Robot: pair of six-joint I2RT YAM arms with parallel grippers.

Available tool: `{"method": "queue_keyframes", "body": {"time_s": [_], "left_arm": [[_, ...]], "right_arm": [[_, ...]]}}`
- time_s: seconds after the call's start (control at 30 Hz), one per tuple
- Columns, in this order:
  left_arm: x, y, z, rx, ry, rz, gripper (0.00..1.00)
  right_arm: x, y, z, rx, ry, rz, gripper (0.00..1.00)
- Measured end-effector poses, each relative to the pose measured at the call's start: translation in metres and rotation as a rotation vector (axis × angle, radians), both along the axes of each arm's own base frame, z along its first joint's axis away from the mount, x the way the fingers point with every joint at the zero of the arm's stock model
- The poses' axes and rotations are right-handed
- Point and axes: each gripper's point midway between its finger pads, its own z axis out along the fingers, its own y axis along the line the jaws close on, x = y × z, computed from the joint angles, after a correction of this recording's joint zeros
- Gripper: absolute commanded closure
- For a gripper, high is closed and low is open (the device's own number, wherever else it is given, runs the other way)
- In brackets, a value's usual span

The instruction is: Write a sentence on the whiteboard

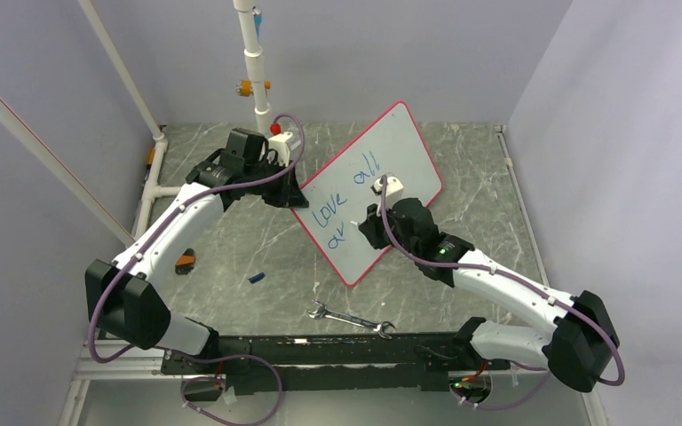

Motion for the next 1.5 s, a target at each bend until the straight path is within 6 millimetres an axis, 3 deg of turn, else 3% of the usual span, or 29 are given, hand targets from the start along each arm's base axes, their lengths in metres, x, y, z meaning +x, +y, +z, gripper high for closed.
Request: {"method": "queue_keyframes", "body": {"time_s": [0.43,0.9,1.17,1.5], "left_arm": [[0.0,0.0,-0.001,0.001,0.003,0.001,1.0],[0.0,0.0,0.0,0.001,0.002,0.0,1.0],[0.0,0.0,0.0,0.001,0.002,0.0,1.0],[0.0,0.0,0.0,0.001,0.002,0.0,1.0]], "right_arm": [[-0.004,0.004,0.0,0.025,0.009,0.027,1.0],[-0.02,-0.002,-0.019,0.027,0.058,0.048,1.0],[-0.014,-0.01,-0.021,-0.007,0.058,-0.008,1.0],[0.004,-0.008,-0.004,-0.026,0.027,-0.059,1.0]]}}
